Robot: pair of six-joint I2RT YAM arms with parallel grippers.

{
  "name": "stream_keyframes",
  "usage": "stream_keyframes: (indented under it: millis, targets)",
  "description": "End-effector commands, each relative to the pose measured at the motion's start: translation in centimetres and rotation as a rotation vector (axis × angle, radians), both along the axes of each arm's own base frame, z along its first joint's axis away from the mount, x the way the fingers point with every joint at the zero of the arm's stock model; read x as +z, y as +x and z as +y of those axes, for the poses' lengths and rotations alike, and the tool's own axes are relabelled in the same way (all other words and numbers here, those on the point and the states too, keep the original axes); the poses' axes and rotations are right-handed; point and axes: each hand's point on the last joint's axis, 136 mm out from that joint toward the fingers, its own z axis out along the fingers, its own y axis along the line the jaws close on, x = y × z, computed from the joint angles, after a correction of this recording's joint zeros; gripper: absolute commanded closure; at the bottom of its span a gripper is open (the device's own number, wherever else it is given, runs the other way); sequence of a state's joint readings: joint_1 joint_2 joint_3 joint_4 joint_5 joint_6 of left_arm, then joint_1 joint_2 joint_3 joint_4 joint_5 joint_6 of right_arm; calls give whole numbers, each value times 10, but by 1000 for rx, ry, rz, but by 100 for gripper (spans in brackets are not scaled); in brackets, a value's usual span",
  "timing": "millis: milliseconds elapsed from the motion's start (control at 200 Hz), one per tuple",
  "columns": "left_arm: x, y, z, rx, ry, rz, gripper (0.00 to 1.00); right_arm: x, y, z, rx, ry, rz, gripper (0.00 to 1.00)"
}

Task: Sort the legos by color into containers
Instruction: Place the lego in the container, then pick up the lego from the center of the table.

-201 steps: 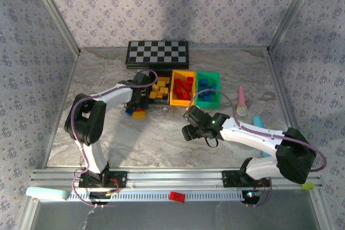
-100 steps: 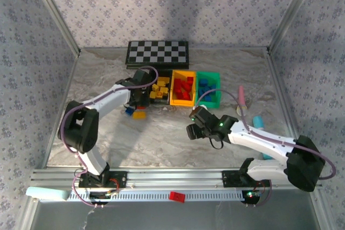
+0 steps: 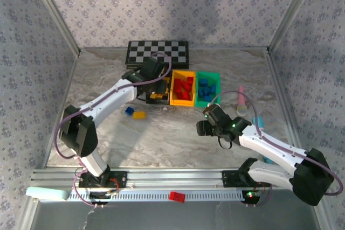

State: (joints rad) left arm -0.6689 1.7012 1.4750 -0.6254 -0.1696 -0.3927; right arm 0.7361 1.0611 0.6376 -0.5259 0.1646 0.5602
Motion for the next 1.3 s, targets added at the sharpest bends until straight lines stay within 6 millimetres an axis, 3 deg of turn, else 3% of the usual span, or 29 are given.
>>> stream_keyframes:
  millis: [0, 210, 530, 655, 750, 865, 930, 1109, 1294]
  targets:
    - [6, 9, -21, -20, 1, -7, 62, -5, -4, -5, 6, 7, 12, 24]
    - [11, 34, -62, -69, -15, -28, 62, -8, -3, -14, -8, 10, 22, 24]
    - [-10, 62, -103, -131, 3, 16, 60, -7, -3, -16, -20, 39, 32, 24]
    - [-14, 64, -106, -131, 35, 31, 37, -5, -4, -10, -3, 66, 38, 24]
    - [-6, 62, -93, -108, 73, -2, 27, -2, -4, 0, 38, 84, 41, 24]
    - [7, 54, -68, -66, 69, -38, 23, 3, 1, 21, 90, 102, 37, 23]
    - [0, 46, -45, -33, 61, -22, 23, 4, 5, 36, 129, 92, 39, 23]
    - [-7, 23, 20, 78, 17, -17, 23, 11, 20, 92, 291, 12, 7, 23]
    - [-26, -3, 86, 192, -20, 35, 23, 13, 39, 161, 470, -8, -16, 22]
